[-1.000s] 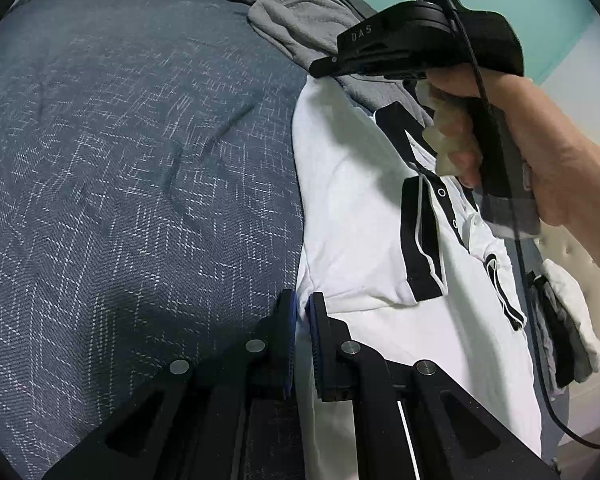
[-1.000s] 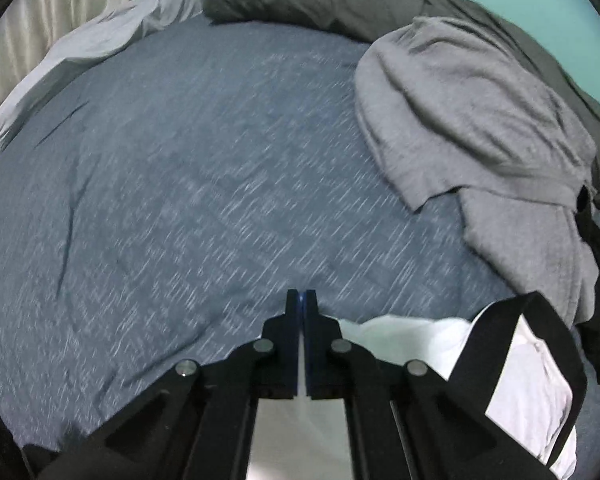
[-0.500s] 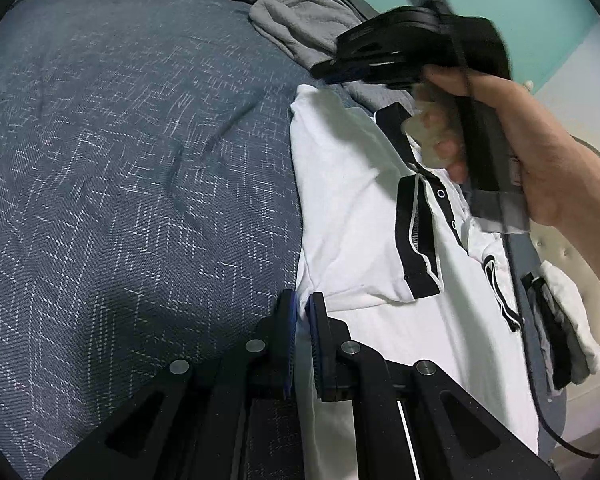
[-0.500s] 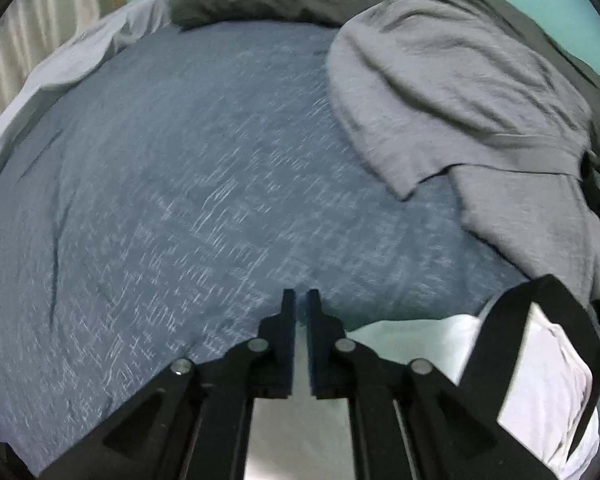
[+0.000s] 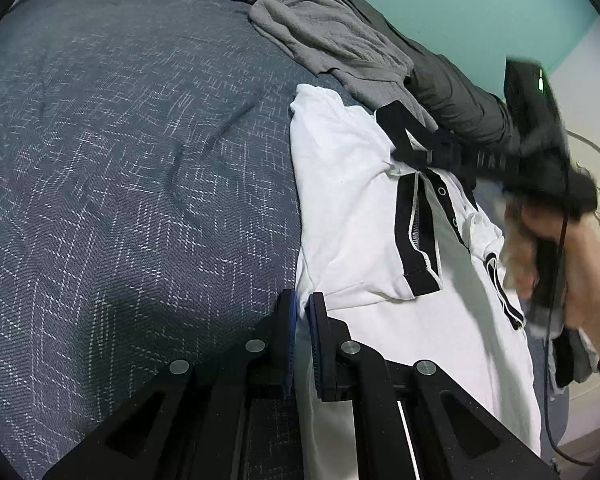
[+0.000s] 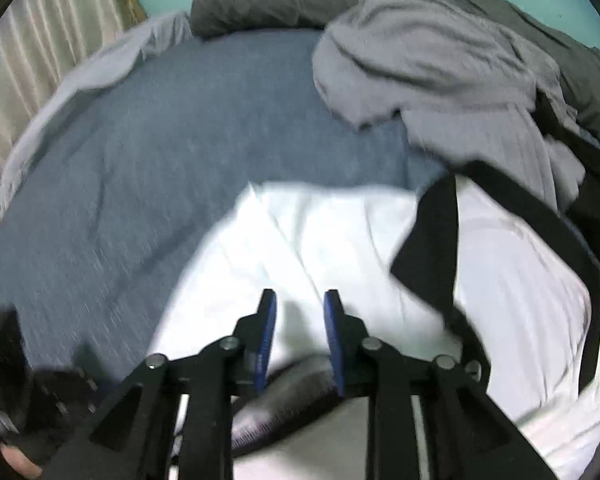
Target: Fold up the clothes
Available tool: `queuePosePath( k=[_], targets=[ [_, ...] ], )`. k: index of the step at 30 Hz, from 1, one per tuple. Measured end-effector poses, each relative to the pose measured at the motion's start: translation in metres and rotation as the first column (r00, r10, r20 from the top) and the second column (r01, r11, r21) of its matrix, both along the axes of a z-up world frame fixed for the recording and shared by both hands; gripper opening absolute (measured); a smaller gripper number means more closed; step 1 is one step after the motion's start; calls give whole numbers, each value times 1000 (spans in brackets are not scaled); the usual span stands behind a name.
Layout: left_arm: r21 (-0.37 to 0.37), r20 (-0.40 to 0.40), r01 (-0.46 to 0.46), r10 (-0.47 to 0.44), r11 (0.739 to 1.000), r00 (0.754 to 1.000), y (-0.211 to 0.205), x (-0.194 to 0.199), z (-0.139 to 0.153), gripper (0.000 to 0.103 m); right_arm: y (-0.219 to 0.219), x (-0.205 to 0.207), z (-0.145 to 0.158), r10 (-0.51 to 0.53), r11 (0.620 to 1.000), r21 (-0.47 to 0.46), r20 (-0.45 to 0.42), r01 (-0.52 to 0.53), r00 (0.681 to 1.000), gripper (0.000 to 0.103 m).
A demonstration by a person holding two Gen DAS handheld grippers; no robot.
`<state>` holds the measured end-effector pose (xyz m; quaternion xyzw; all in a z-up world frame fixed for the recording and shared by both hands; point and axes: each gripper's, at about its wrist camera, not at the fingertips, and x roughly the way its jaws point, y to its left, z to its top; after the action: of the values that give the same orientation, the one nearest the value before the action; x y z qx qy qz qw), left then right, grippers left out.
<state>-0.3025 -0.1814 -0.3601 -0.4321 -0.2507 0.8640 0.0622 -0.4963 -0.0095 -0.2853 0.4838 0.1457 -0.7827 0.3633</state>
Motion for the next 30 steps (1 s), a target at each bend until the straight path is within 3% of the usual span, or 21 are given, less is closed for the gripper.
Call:
queuePosePath(
  k=[4, 11, 15, 18, 24, 30],
  targets=[
    [2, 1, 0, 0, 1000, 1000, 0, -2, -2, 8, 14, 8, -19, -18, 1000, 10, 20, 18, 1000, 21],
    [3, 1, -1, 1, 1000, 1000, -1, 0, 0, 8, 23, 25, -24, -17, 999, 33, -19, 18, 1000, 21],
    [10, -1, -12, 12, 1000, 1000, -5, 3, 5, 9, 25, 32, -4, -76, 996, -54, -45, 73, 996, 21],
    [8, -4, -25, 25, 1000, 1000, -7, 6, 9, 14, 24, 40, 9, -107, 983, -149, -1, 106, 994, 22],
    [-33, -13, -60, 60, 998, 998, -12, 20, 20, 27, 14, 63, -5, -98, 985, -132, 92, 110, 991, 26],
    [-48, 0, -86, 86, 995, 996, -14, 50, 24, 28, 16, 72, -21, -142, 977, -133, 193, 169, 971, 28]
  ],
)
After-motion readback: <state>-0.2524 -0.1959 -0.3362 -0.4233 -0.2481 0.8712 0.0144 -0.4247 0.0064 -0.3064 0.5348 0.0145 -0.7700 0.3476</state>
